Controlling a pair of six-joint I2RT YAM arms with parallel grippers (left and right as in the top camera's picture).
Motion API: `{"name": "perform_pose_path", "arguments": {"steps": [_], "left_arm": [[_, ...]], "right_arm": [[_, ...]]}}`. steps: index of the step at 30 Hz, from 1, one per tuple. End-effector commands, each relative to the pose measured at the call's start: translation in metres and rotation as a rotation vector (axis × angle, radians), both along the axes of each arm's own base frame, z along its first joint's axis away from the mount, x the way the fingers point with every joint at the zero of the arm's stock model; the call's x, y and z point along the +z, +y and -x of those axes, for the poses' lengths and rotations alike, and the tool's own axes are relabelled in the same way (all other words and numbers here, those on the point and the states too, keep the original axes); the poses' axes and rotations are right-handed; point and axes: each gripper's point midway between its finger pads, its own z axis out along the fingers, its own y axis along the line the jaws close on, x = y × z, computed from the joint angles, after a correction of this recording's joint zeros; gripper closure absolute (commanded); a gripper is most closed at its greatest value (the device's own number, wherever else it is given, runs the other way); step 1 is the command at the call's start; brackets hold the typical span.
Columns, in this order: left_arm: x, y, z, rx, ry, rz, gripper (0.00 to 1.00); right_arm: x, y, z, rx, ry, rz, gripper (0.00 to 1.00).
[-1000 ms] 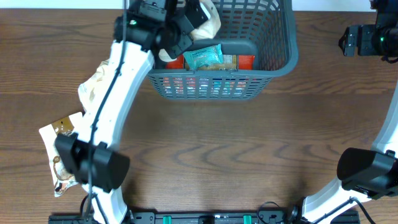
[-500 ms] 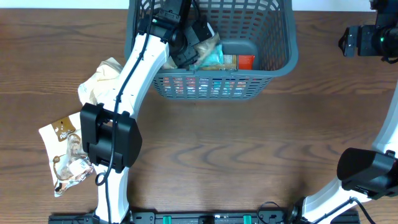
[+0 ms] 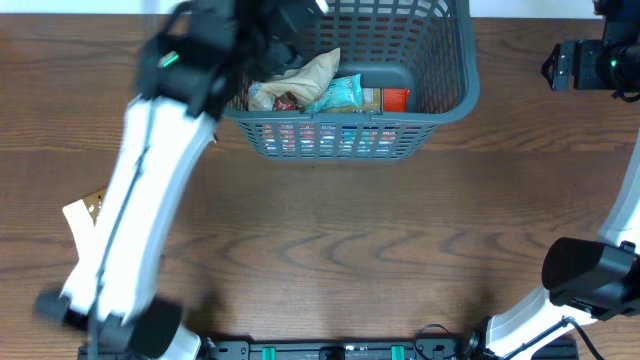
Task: Pack container
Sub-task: 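Withdraw the left gripper back to the second beige pouch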
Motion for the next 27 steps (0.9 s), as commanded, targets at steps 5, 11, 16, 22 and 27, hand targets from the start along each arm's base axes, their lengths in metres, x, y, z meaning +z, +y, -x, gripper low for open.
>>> {"name": "perform_pose_path", "arguments": {"steps": [5, 11, 16, 22, 27], "left_arm": [[0.039, 0.142, 0.031, 0.685, -0.054, 0.247, 0.13], [-0.017, 0.229, 0.057, 1.109, 0.138, 0.483, 0.12], [-0.071, 0.257, 0.05, 1.152, 0.312, 0.484, 0.12], [-0.14, 0.262, 0.034, 0.914, 0.539, 0.145, 0.08], [-0.21, 0.255, 0.017, 0.737, 0.728, 0.037, 0.08]], "right_arm": [[-0.004, 0.002, -0.001, 0.013, 0.005, -0.023, 0.01], [-0.004, 0.002, -0.001, 0.014, 0.005, -0.023, 0.01], [-0.004, 0.005, -0.002, 0.024, -0.001, -0.037, 0.01], [-0.004, 0.005, -0.002, 0.025, -0.001, -0.038, 0.01], [-0.004, 0.005, -0.003, 0.025, -0.001, -0.038, 0.01]]}}
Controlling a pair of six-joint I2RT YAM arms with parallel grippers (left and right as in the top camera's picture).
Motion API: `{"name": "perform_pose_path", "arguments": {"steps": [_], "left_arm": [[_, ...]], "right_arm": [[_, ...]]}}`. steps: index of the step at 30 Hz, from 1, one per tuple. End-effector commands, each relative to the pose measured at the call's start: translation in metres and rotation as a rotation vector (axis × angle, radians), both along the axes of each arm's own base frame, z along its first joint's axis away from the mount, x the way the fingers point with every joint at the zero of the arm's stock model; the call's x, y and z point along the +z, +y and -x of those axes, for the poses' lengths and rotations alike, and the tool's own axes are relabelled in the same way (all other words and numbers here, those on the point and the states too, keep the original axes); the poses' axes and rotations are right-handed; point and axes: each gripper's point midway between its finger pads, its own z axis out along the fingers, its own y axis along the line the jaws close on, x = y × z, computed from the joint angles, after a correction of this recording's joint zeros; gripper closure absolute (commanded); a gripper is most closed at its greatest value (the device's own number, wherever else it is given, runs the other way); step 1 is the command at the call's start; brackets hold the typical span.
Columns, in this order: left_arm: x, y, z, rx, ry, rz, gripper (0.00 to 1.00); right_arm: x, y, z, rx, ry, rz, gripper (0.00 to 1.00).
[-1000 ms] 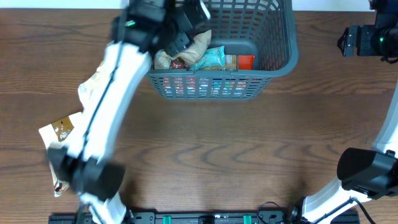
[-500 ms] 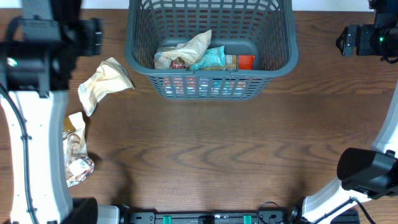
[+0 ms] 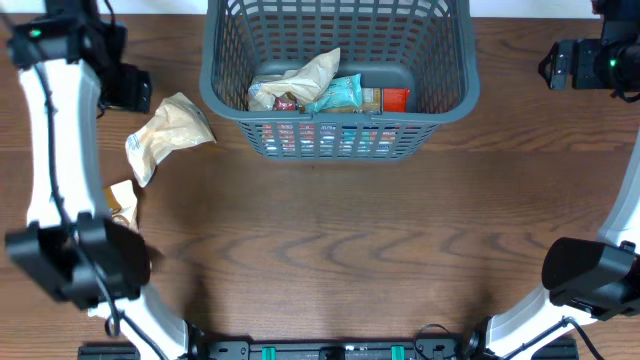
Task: Pack container
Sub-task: 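Withdraw the left gripper back to the second beige pouch, then grasp the second beige pouch with the left gripper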
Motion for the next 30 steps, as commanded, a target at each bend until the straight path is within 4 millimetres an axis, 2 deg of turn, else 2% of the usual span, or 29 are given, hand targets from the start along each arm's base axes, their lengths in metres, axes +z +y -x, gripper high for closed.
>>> {"name": "perform_pose_path", "arguments": {"steps": [1, 4, 9, 23, 30], "left_arm": [[-0.048, -0.012, -0.008, -0.231, 0.141, 0.04, 0.08], [-0.074, -0.021, -0.012, -0.301, 0.191, 0.093, 0.08], [-0.099, -0.033, -0.008, -0.385, 0.252, 0.181, 0.08], [-0.146, -0.011, 0.015, -0.352, 0.343, 0.225, 0.08], [-0.17, -0.008, 0.009, -0.373, 0.305, 0.204, 0.08]], "right_arm": [[-0.004, 0.0, -0.001, 0.007, 0.007, -0.011, 0.01], [-0.004, 0.0, -0.001, 0.007, 0.008, -0.011, 0.01], [-0.004, 0.0, -0.001, 0.012, 0.008, -0.006, 0.01], [-0.005, -0.005, 0.001, -0.003, 0.02, 0.016, 0.01], [-0.005, -0.005, 0.001, -0.003, 0.02, 0.017, 0.01]]}}
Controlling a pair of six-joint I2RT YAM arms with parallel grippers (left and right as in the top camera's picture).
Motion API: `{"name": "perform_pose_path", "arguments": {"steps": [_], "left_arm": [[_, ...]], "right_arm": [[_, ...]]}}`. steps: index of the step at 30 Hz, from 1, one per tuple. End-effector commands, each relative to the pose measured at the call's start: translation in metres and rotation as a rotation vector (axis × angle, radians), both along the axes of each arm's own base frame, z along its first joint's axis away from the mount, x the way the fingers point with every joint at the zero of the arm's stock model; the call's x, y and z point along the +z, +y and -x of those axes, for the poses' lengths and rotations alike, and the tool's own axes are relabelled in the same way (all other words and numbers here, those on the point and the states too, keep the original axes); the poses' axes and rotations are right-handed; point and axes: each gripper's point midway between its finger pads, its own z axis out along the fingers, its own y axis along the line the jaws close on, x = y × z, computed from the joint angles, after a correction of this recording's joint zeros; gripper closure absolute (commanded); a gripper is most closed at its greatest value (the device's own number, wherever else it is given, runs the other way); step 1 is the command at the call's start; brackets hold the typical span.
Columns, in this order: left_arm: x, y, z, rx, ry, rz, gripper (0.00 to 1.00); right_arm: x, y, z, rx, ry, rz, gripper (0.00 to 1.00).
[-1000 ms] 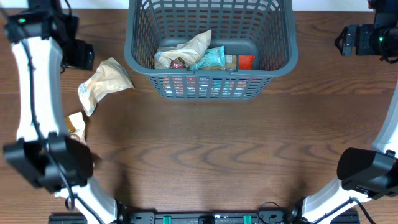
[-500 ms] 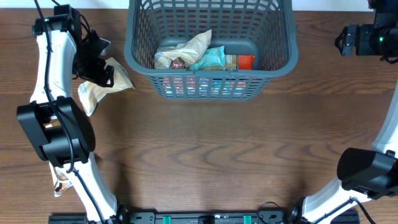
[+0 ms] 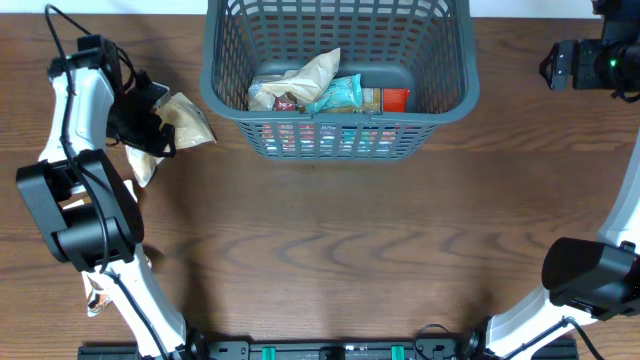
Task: Pack container
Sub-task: 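Grasp the second beige pouch with the left gripper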
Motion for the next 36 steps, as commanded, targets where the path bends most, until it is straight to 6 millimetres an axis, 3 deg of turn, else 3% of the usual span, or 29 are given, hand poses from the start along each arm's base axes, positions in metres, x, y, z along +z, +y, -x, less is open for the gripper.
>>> {"name": "perform_pose_path", "arguments": {"steps": [1, 15, 22, 26, 28, 31, 36], "left_arm": [[-0.019, -0.003, -0.001, -0.03, 0.002, 0.015, 0.08], [-0.051, -0.002, -0.004, -0.032, -0.043, 0.006, 0.1], [-0.058, -0.004, 0.002, -0.011, -0.029, 0.01, 0.42], [-0.058, -0.006, 0.007, 0.022, -0.008, 0.018, 0.77], [-0.058, -0.008, 0.012, 0.06, 0.013, 0.024, 0.86], [-0.056, -0.013, 0.016, 0.141, 0.039, 0.032, 0.94], [-0.031, -0.028, 0.01, 0.306, 0.013, 0.075, 0.94]], "right_arm": [[-0.005, -0.003, 0.0, 0.006, 0.017, 0.009, 0.01], [-0.008, -0.002, 0.005, 0.013, 0.037, 0.006, 0.01], [-0.008, -0.001, 0.005, 0.012, 0.04, 0.005, 0.01], [-0.009, -0.001, 0.007, 0.013, 0.05, 0.001, 0.01], [-0.01, 0.0, 0.008, 0.013, 0.052, 0.0, 0.01], [-0.01, 0.0, 0.009, 0.013, 0.056, -0.001, 0.01], [-0.011, 0.001, 0.01, 0.013, 0.063, -0.004, 0.01]]}}
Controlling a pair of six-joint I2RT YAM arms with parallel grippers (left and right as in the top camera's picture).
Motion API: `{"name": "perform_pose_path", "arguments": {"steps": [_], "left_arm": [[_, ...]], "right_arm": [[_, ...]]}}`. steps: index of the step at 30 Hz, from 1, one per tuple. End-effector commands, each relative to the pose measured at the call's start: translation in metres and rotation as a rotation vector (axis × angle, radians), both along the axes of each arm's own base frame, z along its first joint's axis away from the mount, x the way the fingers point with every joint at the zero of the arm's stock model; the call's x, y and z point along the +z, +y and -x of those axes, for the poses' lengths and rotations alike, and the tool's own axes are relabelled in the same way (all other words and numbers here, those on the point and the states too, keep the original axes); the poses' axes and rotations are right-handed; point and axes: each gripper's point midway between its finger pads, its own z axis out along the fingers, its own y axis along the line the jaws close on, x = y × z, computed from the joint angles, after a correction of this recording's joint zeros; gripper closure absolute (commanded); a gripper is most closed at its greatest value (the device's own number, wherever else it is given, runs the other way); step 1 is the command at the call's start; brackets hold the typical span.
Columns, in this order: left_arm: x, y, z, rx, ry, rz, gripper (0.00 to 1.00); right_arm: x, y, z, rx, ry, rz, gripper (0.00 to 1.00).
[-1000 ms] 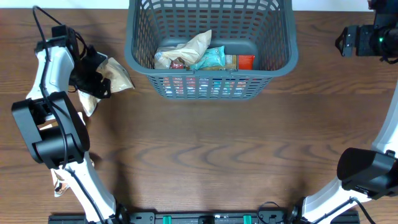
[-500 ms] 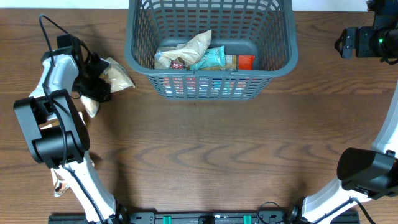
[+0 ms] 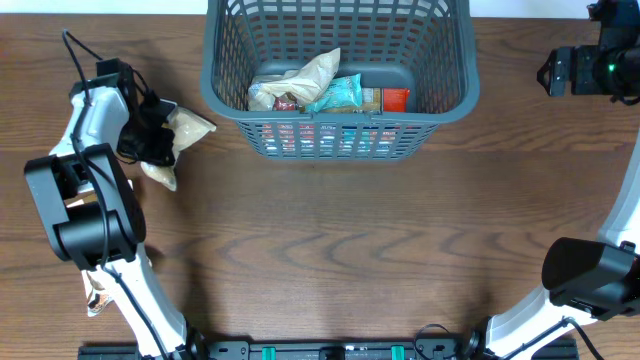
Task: Pack container
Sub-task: 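Grasp the second beige pouch with the left gripper, then carry the second beige pouch into the basket and open the left gripper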
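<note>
The grey plastic basket stands at the back middle of the table and holds several snack packets. Just left of it is a crumpled tan snack bag. My left gripper sits on the bag's left half, its dark fingers closed around the bag. The bag's lower end pokes out below the gripper. At the far right edge, level with the basket, my right gripper is well away from everything; the view does not reveal how its jaws stand.
A small packet peeks out beside the left arm's base at the lower left. The left arm covers the table's left strip. The basket's tall walls rise just right of the held bag.
The tan bag and my left gripper have shifted a little to the right and toward the front, closer to the basket's left corner. The bag looks more bunched up. The right arm stayed put.
My left arm first stretched over the basket's left side. Then it was back at the far left, beside a tan bag lying flat. After that the gripper was down on the bag, and now it has the bag and has shifted it toward the basket.
</note>
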Motion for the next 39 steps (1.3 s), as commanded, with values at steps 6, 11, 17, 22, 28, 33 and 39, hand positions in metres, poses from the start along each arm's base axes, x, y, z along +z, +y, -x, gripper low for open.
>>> {"name": "perform_pose_path", "arguments": {"steps": [6, 11, 17, 22, 28, 33, 39], "left_arm": [[0.098, -0.024, -0.023, 0.276, -0.224, 0.063, 0.94], [0.205, -0.034, -0.024, 0.284, -0.515, 0.063, 0.94], [0.34, -0.063, -0.009, 0.266, -0.935, 0.12, 0.94], [0.412, -0.117, 0.001, 0.11, -1.174, 0.199, 0.94], [0.448, -0.229, -0.004, -0.36, -1.32, 0.204, 0.94], [0.416, -0.287, -0.028, -0.739, -1.338, 0.044, 0.94], [0.335, -0.301, -0.074, -0.93, -1.194, -0.075, 0.95]], "right_arm": [[-0.007, -0.002, 0.004, -0.001, 0.032, -0.002, 0.01], [-0.008, 0.0, 0.006, 0.001, 0.04, -0.009, 0.01], [-0.008, 0.0, 0.006, 0.001, 0.04, -0.008, 0.01], [-0.008, 0.0, 0.006, 0.001, 0.04, -0.008, 0.01], [-0.008, 0.0, 0.006, 0.002, 0.04, -0.009, 0.01], [-0.008, 0.0, 0.006, 0.001, 0.04, -0.008, 0.01], [-0.01, 0.001, 0.009, 0.002, 0.055, -0.013, 0.01]]}}
